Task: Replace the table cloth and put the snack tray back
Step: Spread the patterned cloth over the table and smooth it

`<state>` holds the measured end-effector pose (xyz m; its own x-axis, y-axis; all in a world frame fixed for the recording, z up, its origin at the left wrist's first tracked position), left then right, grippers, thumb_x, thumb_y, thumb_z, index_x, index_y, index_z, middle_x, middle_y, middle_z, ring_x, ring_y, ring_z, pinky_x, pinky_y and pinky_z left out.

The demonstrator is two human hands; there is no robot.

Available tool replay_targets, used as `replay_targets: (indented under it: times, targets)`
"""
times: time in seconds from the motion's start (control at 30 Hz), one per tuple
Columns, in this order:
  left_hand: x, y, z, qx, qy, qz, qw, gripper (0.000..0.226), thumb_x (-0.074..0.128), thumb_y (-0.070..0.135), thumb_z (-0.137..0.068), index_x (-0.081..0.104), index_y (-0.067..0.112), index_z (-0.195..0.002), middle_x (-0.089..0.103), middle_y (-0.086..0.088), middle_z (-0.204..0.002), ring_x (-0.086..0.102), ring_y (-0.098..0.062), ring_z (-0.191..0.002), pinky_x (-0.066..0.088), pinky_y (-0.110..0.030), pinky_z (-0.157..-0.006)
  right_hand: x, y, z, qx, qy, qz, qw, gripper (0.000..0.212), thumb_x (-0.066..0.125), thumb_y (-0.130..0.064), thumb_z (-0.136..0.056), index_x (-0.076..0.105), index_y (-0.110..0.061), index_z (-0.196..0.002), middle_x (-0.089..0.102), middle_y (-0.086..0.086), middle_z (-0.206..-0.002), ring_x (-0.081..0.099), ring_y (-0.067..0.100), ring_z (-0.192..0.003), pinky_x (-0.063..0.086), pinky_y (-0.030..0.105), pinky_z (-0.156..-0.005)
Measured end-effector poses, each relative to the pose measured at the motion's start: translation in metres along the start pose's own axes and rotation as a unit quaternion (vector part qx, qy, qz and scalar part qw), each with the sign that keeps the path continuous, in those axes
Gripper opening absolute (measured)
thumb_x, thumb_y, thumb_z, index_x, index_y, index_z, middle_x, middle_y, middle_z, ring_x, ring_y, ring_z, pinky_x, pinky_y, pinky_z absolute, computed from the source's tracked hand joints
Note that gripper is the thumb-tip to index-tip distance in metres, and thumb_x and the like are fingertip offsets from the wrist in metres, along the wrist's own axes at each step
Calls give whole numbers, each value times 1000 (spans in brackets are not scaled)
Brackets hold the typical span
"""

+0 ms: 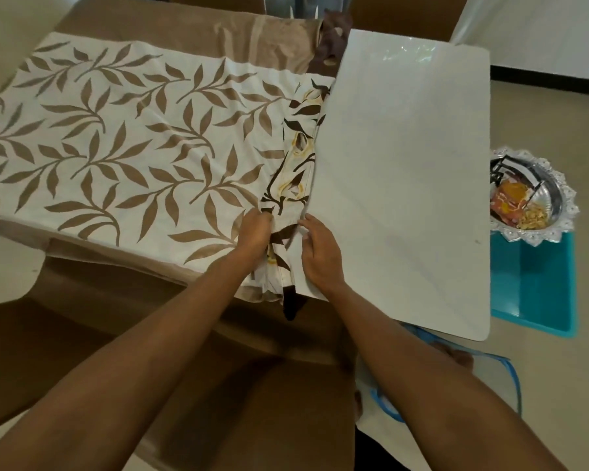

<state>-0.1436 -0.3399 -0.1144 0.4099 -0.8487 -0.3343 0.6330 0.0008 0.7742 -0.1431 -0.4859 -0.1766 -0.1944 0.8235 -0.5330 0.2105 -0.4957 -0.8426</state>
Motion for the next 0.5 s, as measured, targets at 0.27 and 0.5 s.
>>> replay_targets:
  times: [0.27,0.5]
  targets:
    - [-15,1,-8,-44,-65,43,996,45,57,54,-89,64,17,-113,69,-4,-110,64,-24,-102,54,-42,-95,8,-2,2,-7,-9,84,996,37,49,-27,-104,60,-14,-137,52,5,-150,45,20,-140,35,35,-117]
    - [-39,8,-23,32,-81,-202,975,20,55,30,-97,57,12,-104,61,-5,-91,60,-20,-83,52,-35,-80,12,-2,4,-47,-26,161,986,41,61,-30,-95,62,-14,-133,49,9,-153,42,25,-141,33,38,-118]
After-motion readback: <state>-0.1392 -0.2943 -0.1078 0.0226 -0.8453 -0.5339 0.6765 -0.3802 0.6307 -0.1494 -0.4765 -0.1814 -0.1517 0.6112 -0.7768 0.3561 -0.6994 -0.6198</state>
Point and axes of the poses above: each hand's wrist, its own z-axis away from the middle knuckle, its own x-axis out of the palm, y = z × x, the point moved 1 cm from there along -z, towards the middle knuckle
